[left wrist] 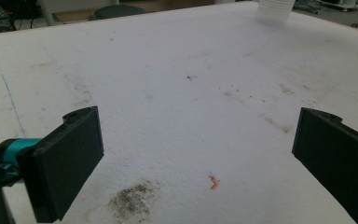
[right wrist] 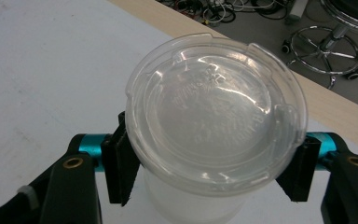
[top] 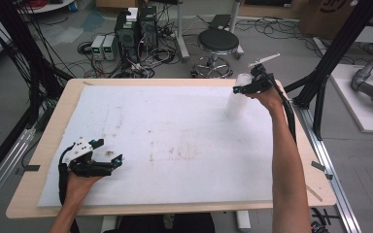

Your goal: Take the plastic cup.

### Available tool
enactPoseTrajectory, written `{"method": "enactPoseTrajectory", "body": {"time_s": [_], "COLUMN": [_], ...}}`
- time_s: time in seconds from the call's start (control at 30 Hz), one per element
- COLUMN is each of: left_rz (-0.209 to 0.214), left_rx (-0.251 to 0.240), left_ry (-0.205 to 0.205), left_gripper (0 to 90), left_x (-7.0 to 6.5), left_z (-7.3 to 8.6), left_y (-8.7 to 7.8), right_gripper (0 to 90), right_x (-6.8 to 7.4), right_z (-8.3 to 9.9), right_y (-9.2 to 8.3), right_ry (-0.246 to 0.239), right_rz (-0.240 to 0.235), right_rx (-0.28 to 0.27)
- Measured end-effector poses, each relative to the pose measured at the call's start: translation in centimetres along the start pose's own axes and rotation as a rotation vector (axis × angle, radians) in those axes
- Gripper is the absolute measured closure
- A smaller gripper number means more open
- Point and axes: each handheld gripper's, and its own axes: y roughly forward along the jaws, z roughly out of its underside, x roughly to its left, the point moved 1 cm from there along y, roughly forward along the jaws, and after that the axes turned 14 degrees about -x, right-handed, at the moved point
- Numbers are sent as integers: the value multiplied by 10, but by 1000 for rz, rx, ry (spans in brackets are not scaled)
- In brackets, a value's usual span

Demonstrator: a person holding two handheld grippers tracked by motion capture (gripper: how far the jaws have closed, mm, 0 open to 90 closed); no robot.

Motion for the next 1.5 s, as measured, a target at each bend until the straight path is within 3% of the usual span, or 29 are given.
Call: {"method": "enactPoseTrajectory", "body": {"time_s": [0.7,1.03,1.23,1.5], "left_rz": [2,2,2,2], "left_rx": [0,3,5,4], "left_ry": [4,4,10,11], "left_gripper": [19,19,19,19], "left_x": [-1,-1,-1,-1], "left_z": [0,0,0,0], "left_y": [0,1,1,1], "right_gripper": [365,383,386,396], "right_x": [2,2,3,7], "right_z": [-6,-13,-28,-63], "right_y": [-8,-19,-32,-55], "right_ry": [1,1,4,-22], "right_rz": [18,26,29,48], "right_rx": [-17,-82,-104,-163]}}
